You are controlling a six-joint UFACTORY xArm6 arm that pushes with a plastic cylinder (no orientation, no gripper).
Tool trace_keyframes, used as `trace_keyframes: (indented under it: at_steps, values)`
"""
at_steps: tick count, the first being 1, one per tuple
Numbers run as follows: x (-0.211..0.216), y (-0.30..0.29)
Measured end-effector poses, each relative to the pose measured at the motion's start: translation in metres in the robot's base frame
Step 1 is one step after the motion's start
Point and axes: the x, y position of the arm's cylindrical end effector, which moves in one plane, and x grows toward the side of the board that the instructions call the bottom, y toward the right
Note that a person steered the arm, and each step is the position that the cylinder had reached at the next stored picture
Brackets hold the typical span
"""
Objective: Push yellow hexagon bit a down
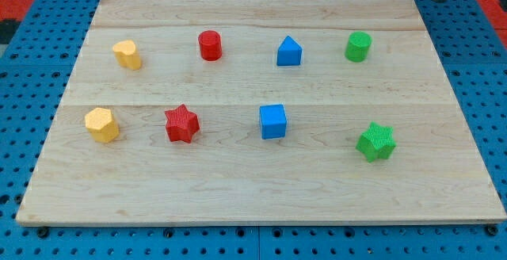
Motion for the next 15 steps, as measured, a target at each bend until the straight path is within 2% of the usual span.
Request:
trace_keyframes:
  at_steps: [2, 3, 4, 5, 6, 7, 9, 12, 13, 14, 15]
  values:
    - [0.001, 0.0]
    - [0.023, 0.01]
    - [0.076, 0.01]
    - [0.151, 0.009]
    - [0.222, -0.017]
    - [0.236, -0.078]
    - [0.209, -0.223]
    - [0.193, -0.495]
    - [0.222, -0.548]
    - [0.262, -0.549]
    - [0.279, -0.55]
